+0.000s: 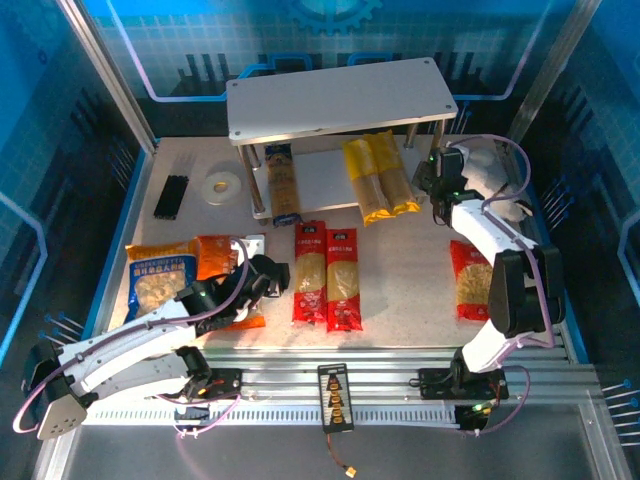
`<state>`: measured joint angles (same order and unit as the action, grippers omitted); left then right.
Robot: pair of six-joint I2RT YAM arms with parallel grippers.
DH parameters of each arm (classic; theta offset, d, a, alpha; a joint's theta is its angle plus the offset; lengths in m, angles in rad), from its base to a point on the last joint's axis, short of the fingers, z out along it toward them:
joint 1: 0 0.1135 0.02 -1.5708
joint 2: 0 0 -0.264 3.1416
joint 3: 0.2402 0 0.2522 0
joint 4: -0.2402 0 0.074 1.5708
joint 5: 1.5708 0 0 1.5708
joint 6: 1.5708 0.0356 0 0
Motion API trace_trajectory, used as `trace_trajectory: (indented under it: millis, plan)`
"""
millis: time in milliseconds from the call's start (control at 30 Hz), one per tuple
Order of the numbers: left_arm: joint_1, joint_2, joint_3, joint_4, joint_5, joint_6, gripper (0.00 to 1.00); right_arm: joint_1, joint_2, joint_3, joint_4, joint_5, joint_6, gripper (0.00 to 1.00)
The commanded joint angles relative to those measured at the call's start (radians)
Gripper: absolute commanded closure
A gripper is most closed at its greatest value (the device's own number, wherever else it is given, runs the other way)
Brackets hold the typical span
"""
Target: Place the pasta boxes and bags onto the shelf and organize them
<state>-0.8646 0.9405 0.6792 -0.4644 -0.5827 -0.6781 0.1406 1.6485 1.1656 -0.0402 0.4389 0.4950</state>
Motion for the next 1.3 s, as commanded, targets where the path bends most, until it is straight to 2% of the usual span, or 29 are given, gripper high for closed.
trace_trajectory:
  millis: [0,200,267,467,600,833,1267]
  plan:
    - [0.008,-0.005,0.022,-0.014,-0.002,0.004,0.38,-0.016,0.034,0.036,0.095,0.036,0.029,0.25]
    - [0.009,-0.005,0.019,-0.027,-0.002,-0.003,0.38,-0.017,0.093,0.061,0.142,0.029,0.035,0.26]
    - [0.01,-0.007,0.02,-0.034,-0.005,-0.005,0.38,-0.018,0.107,0.069,0.152,0.027,0.04,0.29]
    - [0.01,-0.016,0.023,-0.043,-0.01,-0.002,0.38,-0.018,0.111,0.06,0.191,0.016,0.036,0.53]
    - [0.009,-0.017,0.023,-0.046,-0.007,-0.005,0.38,-0.018,0.103,0.046,0.193,0.008,0.019,0.77]
    - [0.011,-0.031,0.019,-0.05,-0.004,-0.008,0.39,-0.016,0.043,-0.022,0.204,-0.005,0.003,0.99]
    - [0.01,-0.059,0.006,-0.073,-0.003,-0.011,0.39,-0.012,-0.123,-0.177,0.176,-0.002,0.003,1.0]
